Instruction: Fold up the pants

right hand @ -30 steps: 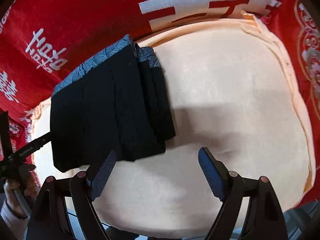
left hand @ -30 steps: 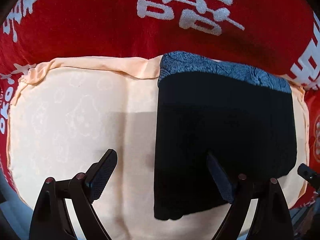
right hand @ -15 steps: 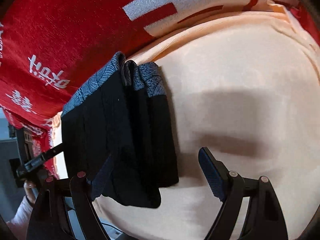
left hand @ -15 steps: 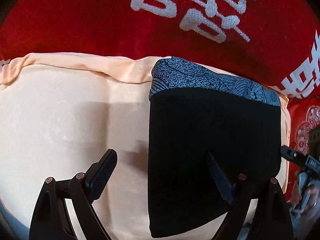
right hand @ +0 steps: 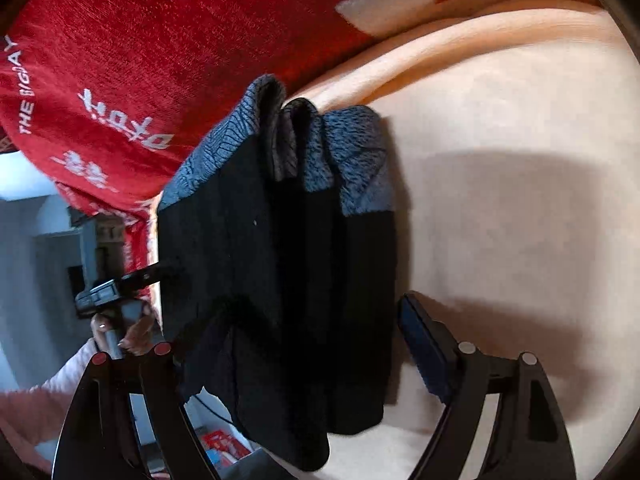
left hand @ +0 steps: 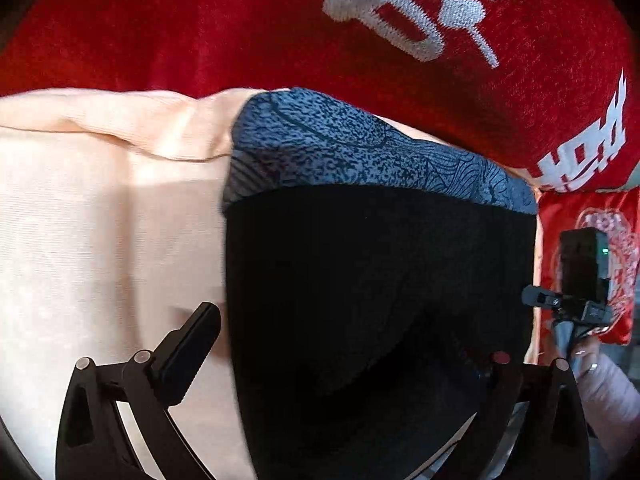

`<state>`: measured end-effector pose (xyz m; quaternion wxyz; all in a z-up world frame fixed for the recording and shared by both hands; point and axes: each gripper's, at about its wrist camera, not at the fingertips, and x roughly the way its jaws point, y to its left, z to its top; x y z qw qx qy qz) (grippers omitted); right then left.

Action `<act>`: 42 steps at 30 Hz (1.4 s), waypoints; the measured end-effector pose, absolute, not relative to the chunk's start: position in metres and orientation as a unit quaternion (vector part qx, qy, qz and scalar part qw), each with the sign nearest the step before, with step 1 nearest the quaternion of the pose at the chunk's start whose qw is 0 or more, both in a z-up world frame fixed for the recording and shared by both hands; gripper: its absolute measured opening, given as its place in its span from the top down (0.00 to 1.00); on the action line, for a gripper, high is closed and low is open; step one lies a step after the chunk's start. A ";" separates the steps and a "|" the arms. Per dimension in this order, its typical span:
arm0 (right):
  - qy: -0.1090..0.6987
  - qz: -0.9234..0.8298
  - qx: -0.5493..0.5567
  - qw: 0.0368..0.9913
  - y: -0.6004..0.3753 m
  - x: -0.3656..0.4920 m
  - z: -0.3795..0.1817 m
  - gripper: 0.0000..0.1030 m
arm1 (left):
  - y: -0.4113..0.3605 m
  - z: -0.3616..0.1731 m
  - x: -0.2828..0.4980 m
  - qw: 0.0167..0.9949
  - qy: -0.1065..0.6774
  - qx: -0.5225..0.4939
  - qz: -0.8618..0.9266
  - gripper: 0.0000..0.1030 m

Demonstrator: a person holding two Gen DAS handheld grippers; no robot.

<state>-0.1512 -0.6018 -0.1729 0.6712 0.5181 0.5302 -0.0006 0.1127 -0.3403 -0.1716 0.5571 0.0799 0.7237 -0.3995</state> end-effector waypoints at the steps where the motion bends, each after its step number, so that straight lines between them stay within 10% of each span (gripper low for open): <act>1: 0.526 0.012 0.519 0.674 -0.601 -0.146 -0.176 0.14 | -0.341 -0.173 0.112 0.556 0.724 0.076 -0.402 0.01; 11: 0.502 -0.012 0.567 0.653 -0.608 -0.141 -0.184 0.23 | -0.339 -0.178 0.106 0.557 0.737 0.055 -0.379 0.00; 18: 0.510 -0.015 0.550 0.661 -0.599 -0.135 -0.167 0.52 | -0.336 -0.143 0.093 0.592 0.695 0.070 -0.402 0.38; 24: 0.488 0.000 0.569 0.662 -0.598 -0.144 -0.149 0.62 | -0.333 -0.124 0.082 0.601 0.692 0.068 -0.395 0.43; 42: 0.471 -0.007 0.596 0.650 -0.491 -0.213 -0.111 0.62 | -0.236 -0.085 0.032 0.586 0.692 0.103 -0.408 0.43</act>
